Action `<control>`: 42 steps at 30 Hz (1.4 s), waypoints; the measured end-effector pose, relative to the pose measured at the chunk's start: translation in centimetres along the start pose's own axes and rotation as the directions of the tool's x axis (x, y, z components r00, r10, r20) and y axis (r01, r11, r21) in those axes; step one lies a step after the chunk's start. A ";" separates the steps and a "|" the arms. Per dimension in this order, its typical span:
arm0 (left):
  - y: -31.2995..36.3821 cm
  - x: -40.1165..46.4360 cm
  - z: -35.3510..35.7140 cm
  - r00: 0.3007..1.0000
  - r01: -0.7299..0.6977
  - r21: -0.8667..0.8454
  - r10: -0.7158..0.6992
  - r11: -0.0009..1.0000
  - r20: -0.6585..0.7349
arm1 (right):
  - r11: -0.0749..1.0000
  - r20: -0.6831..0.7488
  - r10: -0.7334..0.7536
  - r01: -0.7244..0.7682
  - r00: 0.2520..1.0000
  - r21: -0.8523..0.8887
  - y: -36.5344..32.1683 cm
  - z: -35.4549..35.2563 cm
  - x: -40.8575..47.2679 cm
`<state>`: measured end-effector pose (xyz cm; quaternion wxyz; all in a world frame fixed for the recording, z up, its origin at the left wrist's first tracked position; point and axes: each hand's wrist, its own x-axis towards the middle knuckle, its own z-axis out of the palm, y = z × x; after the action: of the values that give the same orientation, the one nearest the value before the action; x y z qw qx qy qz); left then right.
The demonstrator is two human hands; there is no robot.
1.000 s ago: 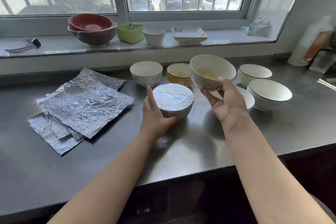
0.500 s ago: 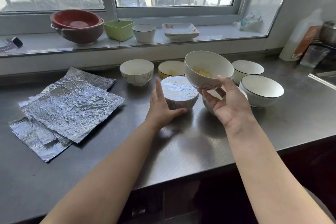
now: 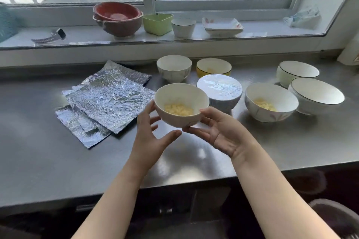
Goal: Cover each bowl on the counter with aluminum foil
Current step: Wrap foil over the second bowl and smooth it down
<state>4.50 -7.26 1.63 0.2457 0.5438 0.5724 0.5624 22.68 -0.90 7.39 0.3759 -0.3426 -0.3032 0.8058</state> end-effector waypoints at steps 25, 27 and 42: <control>-2.1 1.3 -3.0 0.981 0.130 0.125 -0.109 0.984 -0.163 | 0.929 -0.226 0.003 -0.087 0.974 -0.361 0.9 -1.8 3.0; -2.4 2.6 -4.7 0.959 0.111 0.406 0.009 0.907 -0.283 | 0.910 -0.222 -0.038 -0.057 0.974 -0.410 1.1 -1.3 3.1; -4.4 6.1 -7.7 0.988 0.150 0.837 -0.101 0.527 -0.113 | 0.720 -0.220 -0.290 0.061 0.931 -0.692 2.2 -2.9 4.1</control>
<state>-5.63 -3.70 1.52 -0.0213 0.5378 0.8157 0.2119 22.12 1.92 2.76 0.3448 -0.5478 -0.5419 0.5360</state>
